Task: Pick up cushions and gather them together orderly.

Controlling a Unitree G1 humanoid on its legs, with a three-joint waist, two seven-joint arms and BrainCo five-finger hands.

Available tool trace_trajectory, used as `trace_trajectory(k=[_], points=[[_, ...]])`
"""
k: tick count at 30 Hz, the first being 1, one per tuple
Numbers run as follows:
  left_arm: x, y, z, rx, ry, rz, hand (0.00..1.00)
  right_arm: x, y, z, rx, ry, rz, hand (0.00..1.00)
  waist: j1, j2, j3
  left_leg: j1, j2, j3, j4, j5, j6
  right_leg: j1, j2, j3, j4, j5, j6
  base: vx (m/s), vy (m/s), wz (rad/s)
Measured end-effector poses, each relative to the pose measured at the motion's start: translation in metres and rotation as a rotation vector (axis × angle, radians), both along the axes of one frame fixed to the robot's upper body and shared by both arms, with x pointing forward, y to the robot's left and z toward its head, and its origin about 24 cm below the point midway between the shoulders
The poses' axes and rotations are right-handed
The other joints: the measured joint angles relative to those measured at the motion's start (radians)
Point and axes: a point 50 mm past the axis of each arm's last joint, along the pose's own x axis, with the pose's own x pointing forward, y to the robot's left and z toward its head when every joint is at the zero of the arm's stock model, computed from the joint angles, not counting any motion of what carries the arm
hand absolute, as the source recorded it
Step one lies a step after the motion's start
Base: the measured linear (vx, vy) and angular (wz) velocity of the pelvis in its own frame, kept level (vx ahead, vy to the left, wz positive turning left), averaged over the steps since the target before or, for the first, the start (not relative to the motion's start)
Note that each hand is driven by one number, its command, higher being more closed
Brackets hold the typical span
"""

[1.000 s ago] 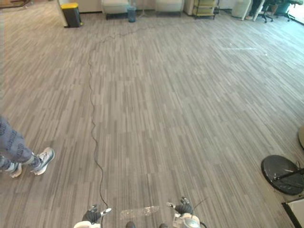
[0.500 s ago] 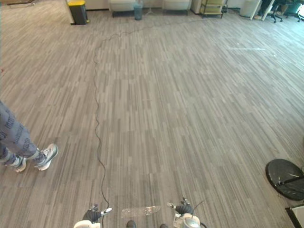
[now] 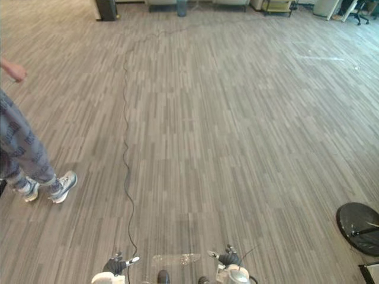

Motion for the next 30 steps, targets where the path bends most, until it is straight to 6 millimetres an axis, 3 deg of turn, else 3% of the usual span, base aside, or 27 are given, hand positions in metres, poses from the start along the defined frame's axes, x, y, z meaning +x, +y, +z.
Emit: trace_trajectory(k=[2,4,5,6,7,8,11,12,13,15,17,20,22,23,24,25,26,27,28,30], points=[[0.001,0.001,0.000,0.001,-0.002,-0.002,0.00,-0.001,-0.002,0.000,-0.004,0.002,-0.002,0.00,0.003,-0.003,-0.002,-0.024,0.006,0.003,0.032,-0.027,-0.002,-0.037,-0.008,-0.002,0.060,-0.037,-0.006,0.05,-0.024,0.10],[0.009,0.009,0.004,0.018,-0.020,-0.004,0.00,-0.004,-0.004,-0.001,-0.007,0.007,-0.015,0.00,0.004,-0.021,0.008,-0.152,0.040,0.077,0.275,-0.135,-0.031,-0.090,-0.034,-0.014,0.157,-0.091,-0.019,0.11,-0.030,0.25],[0.012,0.010,0.005,0.020,-0.029,-0.002,0.00,-0.007,-0.007,-0.001,-0.010,0.016,-0.028,0.00,0.003,-0.024,0.016,-0.192,0.058,0.140,0.383,-0.154,-0.031,-0.089,-0.043,-0.028,0.184,-0.113,-0.018,0.16,-0.019,0.48],[0.018,0.011,0.008,0.022,-0.058,-0.002,0.00,-0.013,-0.013,-0.002,-0.021,0.032,-0.041,0.00,0.006,-0.033,0.026,-0.265,0.099,0.217,0.598,-0.158,-0.038,-0.060,-0.059,-0.036,0.199,-0.125,-0.015,0.15,0.022,0.43],[0.019,0.012,0.009,0.024,-0.065,0.001,0.00,-0.015,-0.015,-0.003,-0.026,0.036,-0.043,0.00,0.007,-0.033,0.036,-0.296,0.120,0.239,0.673,-0.171,-0.052,-0.037,-0.063,-0.035,0.191,-0.129,-0.021,0.17,0.068,0.23],[0.022,0.010,0.010,0.018,-0.077,0.005,0.00,-0.015,-0.021,-0.002,-0.044,0.036,-0.048,0.00,0.010,-0.021,0.052,-0.320,0.151,0.252,0.733,-0.233,-0.054,-0.002,-0.063,-0.034,0.179,-0.142,-0.019,0.14,0.091,-0.02],[0.024,0.006,0.011,0.009,-0.092,0.006,0.00,-0.007,-0.028,0.002,-0.065,0.016,-0.047,0.00,0.011,-0.001,0.059,-0.372,0.179,0.250,0.622,-0.219,-0.046,0.022,-0.084,-0.016,0.162,-0.162,0.003,0.21,0.216,-0.22],[0.026,0.006,0.012,0.007,-0.106,0.010,0.00,-0.005,-0.029,0.003,-0.066,0.011,-0.044,0.00,0.015,-0.001,0.059,-0.390,0.180,0.245,0.492,-0.147,-0.044,0.024,-0.104,0.003,0.156,-0.178,0.027,0.25,0.291,-0.26],[0.028,0.008,0.013,0.009,-0.115,0.013,0.00,-0.003,-0.029,0.003,-0.070,0.009,-0.042,0.00,0.021,-0.010,0.057,-0.389,0.152,0.257,0.446,-0.064,-0.008,0.028,-0.130,0.027,0.141,-0.189,0.043,0.28,0.299,-0.27],[0.031,0.007,0.013,0.009,-0.119,0.015,0.00,0.001,-0.025,0.003,-0.065,0.004,-0.028,0.00,0.024,-0.012,0.059,-0.385,0.142,0.280,0.450,-0.096,-0.010,0.029,-0.122,0.067,0.101,-0.166,0.024,0.28,0.164,-0.23],[0.030,0.015,0.015,0.002,-0.130,0.091,0.00,0.004,-0.013,0.002,-0.035,-0.001,-0.023,0.00,0.036,-0.015,0.061,-0.407,0.173,0.292,0.574,-0.163,0.044,0.052,-0.120,0.114,0.074,-0.076,0.057,0.45,0.236,-0.27],[0.023,0.018,0.012,0.004,-0.110,0.112,0.00,0.003,-0.008,0.002,-0.024,0.000,-0.013,0.00,0.036,-0.033,0.045,-0.354,0.149,0.306,0.550,-0.197,0.049,0.030,-0.139,0.158,0.157,-0.053,0.068,0.33,0.217,-0.30],[0.020,0.016,0.010,-0.001,-0.095,0.116,0.00,0.004,-0.010,0.003,-0.037,-0.008,0.003,0.00,0.029,-0.032,0.045,-0.276,0.120,0.307,0.465,-0.253,0.030,-0.145,-0.177,0.215,0.548,-0.056,0.115,0.31,0.216,-0.28],[0.017,0.015,0.008,0.005,-0.072,0.088,0.00,0.001,-0.010,0.002,-0.036,0.000,0.003,0.00,0.019,-0.038,0.052,-0.206,0.096,0.305,0.417,-0.261,0.020,-0.271,-0.193,0.271,0.830,-0.005,0.167,0.42,0.129,0.06],[0.015,0.015,0.007,0.009,-0.056,0.070,0.00,0.002,-0.015,0.005,-0.046,-0.025,-0.007,0.00,0.006,-0.024,0.062,-0.117,0.089,0.306,0.373,-0.260,0.023,-0.351,-0.180,0.273,1.011,-0.026,0.133,0.45,0.115,0.08],[0.013,0.014,0.006,0.010,-0.048,0.063,0.00,0.001,-0.018,0.005,-0.055,-0.024,-0.003,0.00,0.002,-0.018,0.066,-0.078,0.088,0.306,0.352,-0.262,0.023,-0.374,-0.173,0.261,1.048,-0.044,0.109,0.51,0.084,0.05],[0.014,0.011,0.006,0.008,-0.049,0.046,0.00,0.007,-0.022,0.009,-0.071,-0.050,0.011,0.00,-0.002,-0.005,0.072,0.001,0.093,0.306,0.304,-0.261,0.020,-0.433,-0.155,0.195,1.068,-0.109,0.059,0.27,0.043,0.04],[0.015,0.011,0.007,0.008,-0.052,0.044,0.00,0.010,-0.022,0.010,-0.074,-0.057,0.016,0.00,-0.002,0.000,0.075,0.016,0.095,0.305,0.298,-0.261,0.020,-0.445,-0.151,0.177,1.062,-0.126,0.047,0.48,0.027,0.13],[0.022,0.008,0.009,0.005,-0.068,0.029,0.00,0.020,-0.023,0.014,-0.085,-0.088,0.034,0.00,-0.007,0.015,0.091,0.066,0.113,0.304,0.275,-0.261,0.020,-0.509,-0.132,0.089,0.968,-0.176,-0.009,0.49,-0.027,0.21],[0.030,0.005,0.011,0.001,-0.088,0.016,0.00,0.034,-0.023,0.020,-0.093,-0.132,0.053,0.00,-0.019,0.036,0.116,0.107,0.134,0.302,0.262,-0.261,0.020,-0.570,-0.104,0.022,0.771,-0.167,-0.027,0.54,-0.070,0.32]])
